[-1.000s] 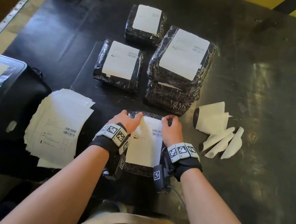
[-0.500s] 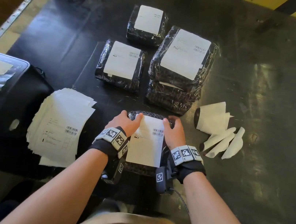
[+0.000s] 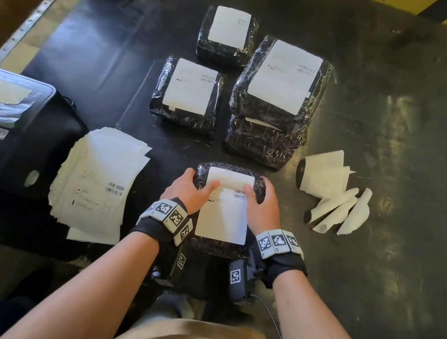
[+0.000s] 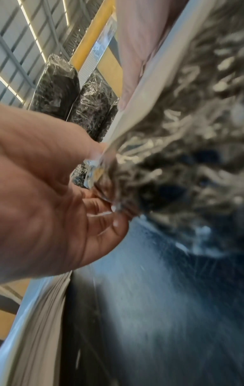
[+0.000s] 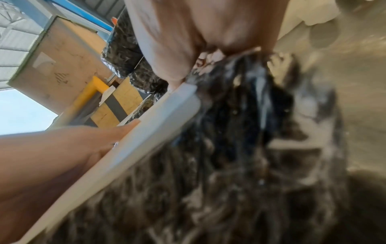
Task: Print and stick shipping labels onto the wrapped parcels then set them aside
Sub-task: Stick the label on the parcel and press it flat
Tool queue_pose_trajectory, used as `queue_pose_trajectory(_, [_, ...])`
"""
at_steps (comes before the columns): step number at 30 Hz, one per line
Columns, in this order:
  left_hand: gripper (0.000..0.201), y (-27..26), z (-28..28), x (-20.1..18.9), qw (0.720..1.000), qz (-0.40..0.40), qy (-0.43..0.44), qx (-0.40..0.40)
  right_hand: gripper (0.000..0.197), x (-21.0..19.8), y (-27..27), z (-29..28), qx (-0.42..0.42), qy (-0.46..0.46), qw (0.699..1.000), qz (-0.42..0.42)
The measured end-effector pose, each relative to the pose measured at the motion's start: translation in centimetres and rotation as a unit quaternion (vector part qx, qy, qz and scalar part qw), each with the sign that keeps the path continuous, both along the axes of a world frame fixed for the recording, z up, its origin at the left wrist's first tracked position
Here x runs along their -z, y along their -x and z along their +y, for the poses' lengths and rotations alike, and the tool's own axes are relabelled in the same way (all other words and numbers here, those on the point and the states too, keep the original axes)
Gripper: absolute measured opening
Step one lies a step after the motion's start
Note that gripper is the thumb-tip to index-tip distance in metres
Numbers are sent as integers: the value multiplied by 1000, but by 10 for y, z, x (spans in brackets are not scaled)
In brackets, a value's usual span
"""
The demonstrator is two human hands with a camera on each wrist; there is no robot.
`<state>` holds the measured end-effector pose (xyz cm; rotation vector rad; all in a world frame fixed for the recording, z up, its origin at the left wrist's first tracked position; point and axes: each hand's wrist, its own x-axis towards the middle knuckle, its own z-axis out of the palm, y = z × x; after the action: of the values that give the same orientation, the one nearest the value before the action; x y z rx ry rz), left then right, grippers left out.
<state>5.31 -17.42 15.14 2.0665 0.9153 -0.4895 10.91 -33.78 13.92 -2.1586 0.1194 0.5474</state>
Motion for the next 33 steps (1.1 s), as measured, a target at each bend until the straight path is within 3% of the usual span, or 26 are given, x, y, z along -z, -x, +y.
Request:
queue_pose_trajectory(3, [48, 6, -1, -1, 1000, -17, -5, 0, 63, 0, 4, -4, -13, 7, 1000, 9])
queue_pose_trajectory(8, [63, 17, -10, -3, 999, -30, 0, -10, 85, 1, 24, -1, -14, 21, 999, 20])
queue_pose_trajectory(15, [47, 11, -10, 1, 999, -29, -10, -19, 67, 1, 13, -2, 36, -24, 999, 11])
queue_pose_trajectory(22, [43, 9, -5, -2, 1000, -25, -13, -3, 56, -4, 7, -15, -15, -9, 1000, 4])
queue_pose_trajectory(25, [51, 17, -7, -4, 999, -36, -4, -6, 67, -3, 12, -17, -23, -13, 999, 27])
queue_pose_trajectory(28, [74, 26, -16, -4, 1000, -29, 0, -4, 88, 3, 25, -15, -22, -1, 999, 41])
queue_pose_trajectory(30, [81, 29, -21, -3, 1000, -26, -12, -6, 88, 9, 31, -11, -9, 8, 999, 31])
queue_pose_trajectory(33, [74, 28, -22, -3, 999, -36, -9, -14, 79, 11, 31, -10, 5, -10, 999, 30])
